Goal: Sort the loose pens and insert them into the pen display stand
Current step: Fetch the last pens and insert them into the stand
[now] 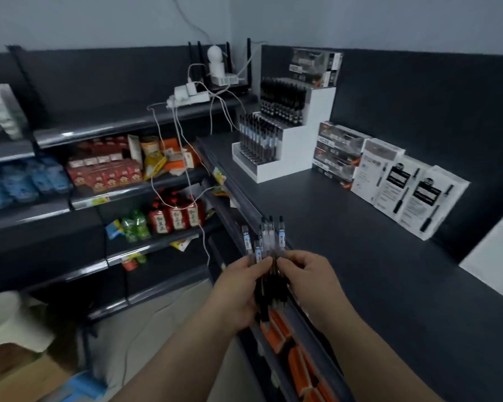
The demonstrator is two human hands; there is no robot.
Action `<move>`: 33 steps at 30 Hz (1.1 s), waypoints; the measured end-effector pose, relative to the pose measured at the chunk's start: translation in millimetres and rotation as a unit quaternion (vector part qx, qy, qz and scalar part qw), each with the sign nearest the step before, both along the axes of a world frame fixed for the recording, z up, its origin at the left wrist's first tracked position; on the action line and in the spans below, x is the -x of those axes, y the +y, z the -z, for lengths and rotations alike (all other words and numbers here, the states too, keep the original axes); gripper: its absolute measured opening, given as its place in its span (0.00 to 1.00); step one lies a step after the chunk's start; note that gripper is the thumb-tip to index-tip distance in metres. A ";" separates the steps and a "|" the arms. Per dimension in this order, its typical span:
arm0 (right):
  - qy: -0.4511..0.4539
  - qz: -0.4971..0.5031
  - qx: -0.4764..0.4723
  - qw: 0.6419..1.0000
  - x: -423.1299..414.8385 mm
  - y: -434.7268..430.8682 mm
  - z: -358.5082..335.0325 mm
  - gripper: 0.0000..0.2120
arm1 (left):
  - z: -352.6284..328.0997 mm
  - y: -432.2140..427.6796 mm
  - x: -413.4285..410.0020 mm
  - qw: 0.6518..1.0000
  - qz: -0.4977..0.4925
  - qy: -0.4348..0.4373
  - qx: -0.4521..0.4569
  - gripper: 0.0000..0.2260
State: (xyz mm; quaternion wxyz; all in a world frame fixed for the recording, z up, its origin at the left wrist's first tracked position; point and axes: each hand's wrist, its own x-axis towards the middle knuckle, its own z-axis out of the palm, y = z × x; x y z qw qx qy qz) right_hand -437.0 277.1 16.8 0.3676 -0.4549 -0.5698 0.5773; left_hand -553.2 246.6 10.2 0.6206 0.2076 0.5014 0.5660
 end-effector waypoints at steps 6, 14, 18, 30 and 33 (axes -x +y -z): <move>0.047 -0.059 0.047 0.996 61.8 73.3 -1.5 0.12 | -0.5 53.5 55.8 0.998 -0.057 0.003 -0.010 0.09; 0.007 -0.073 0.035 0.997 154.7 146.7 10.8 0.10 | 12.2 118.7 150.3 0.998 -0.070 -0.008 -0.002 0.10; 0.018 -0.051 0.039 0.998 209.2 185.7 12.2 0.08 | 13.0 161.7 212.2 0.999 -0.043 -0.029 -0.009 0.09; 0.017 0.192 0.010 0.981 263.6 282.9 3.3 0.03 | 10.0 291.2 297.0 0.997 0.061 -0.040 -0.009 0.06; -0.015 0.249 -0.055 0.967 253.8 312.1 0.4 0.03 | 11.6 323.7 296.3 0.996 0.088 -0.024 -0.010 0.07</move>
